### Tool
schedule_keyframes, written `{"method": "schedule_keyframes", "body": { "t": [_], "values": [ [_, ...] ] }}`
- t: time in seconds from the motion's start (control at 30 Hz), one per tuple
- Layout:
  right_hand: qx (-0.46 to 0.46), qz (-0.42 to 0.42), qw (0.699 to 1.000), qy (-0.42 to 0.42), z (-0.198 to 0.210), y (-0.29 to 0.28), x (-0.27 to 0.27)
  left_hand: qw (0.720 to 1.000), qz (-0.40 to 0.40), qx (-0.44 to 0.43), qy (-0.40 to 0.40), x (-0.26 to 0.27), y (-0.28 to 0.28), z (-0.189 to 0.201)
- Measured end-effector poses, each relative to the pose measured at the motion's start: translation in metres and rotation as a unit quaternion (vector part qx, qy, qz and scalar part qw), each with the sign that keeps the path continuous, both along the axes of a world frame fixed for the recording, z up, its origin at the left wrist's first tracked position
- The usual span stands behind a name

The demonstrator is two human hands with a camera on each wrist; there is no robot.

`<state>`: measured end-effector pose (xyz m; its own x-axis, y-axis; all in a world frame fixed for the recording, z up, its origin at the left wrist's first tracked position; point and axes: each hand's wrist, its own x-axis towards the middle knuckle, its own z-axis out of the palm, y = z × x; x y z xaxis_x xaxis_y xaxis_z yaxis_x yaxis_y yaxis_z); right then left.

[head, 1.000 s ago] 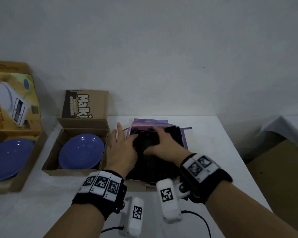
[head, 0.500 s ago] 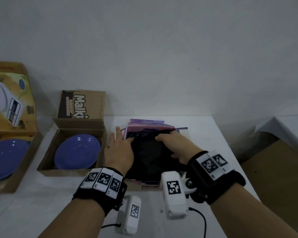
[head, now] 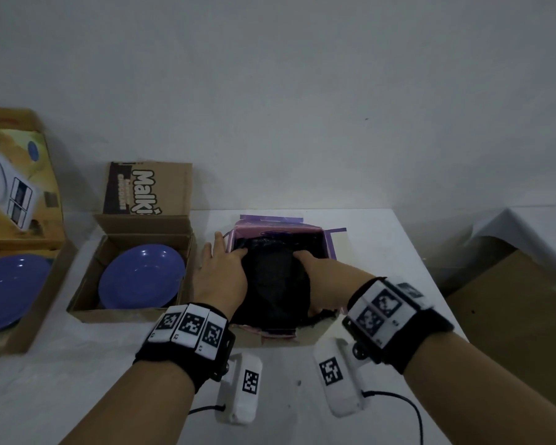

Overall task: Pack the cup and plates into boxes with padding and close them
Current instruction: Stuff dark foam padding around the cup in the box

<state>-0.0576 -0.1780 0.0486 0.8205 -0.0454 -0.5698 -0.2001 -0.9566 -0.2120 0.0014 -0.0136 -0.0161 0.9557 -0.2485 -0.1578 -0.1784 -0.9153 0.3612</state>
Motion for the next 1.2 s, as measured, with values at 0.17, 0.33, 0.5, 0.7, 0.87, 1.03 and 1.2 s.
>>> {"method": "schedule_keyframes", "body": {
  "t": [0.17, 0.33, 0.5, 0.7, 0.87, 1.03, 1.2],
  "values": [
    [-0.066, 0.036, 0.994, -0.080, -0.025, 0.009, -0.007, 1.000, 0.004, -0.018, -0.006, 0.001, -0.001, -0.006],
    [-0.099, 0.129, 0.977, -0.136, -0.021, 0.006, -0.004, 0.994, 0.008, -0.107, -0.014, 0.002, 0.003, -0.014],
    [0.031, 0.072, 0.997, -0.002, -0.018, 0.000, 0.017, 0.980, 0.022, -0.198, 0.009, 0.001, 0.005, -0.019],
    [-0.035, 0.092, 0.995, -0.011, -0.032, 0.017, 0.027, 0.975, 0.029, -0.219, 0.027, 0.001, 0.005, -0.021],
    [-0.049, 0.094, 0.993, 0.049, -0.024, 0.016, 0.037, 0.974, 0.027, -0.226, 0.024, 0.001, 0.005, -0.020],
    [-0.039, 0.090, 0.994, 0.039, -0.023, 0.021, 0.039, 0.971, 0.030, -0.235, 0.040, -0.001, 0.004, -0.013],
    [-0.085, 0.101, 0.991, -0.019, -0.043, 0.038, 0.027, 0.939, 0.035, -0.342, 0.007, -0.004, 0.009, -0.024]
  ]
}}
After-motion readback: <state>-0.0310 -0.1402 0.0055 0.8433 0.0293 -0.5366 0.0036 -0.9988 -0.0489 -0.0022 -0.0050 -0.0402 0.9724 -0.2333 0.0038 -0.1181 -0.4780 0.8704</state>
